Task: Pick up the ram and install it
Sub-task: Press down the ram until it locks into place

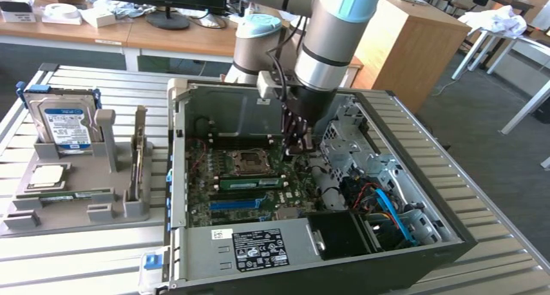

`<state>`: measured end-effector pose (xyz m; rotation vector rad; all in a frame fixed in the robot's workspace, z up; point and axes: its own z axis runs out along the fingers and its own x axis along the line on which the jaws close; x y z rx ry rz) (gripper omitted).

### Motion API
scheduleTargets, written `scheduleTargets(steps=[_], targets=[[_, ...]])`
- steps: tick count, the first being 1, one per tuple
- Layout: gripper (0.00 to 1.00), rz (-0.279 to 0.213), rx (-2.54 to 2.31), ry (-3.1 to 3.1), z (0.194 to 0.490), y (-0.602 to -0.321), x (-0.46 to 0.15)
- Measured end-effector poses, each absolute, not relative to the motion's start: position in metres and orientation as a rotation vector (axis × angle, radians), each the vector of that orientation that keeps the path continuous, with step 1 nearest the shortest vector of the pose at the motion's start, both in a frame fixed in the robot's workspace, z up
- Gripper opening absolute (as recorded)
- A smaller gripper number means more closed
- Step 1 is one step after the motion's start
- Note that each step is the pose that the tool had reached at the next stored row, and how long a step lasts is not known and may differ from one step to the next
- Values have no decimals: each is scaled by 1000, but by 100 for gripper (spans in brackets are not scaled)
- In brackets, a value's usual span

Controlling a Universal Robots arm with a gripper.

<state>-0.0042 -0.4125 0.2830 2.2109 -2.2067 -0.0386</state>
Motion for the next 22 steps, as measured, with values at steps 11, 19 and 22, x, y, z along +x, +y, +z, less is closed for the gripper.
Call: scheduleTargets(steps=[11, 19, 22], targets=[[10, -39, 2211, -2207, 272, -413, -4], [10, -39, 2211, -2207, 264, -413, -4], [10, -39, 2211, -2207, 261, -412, -4]])
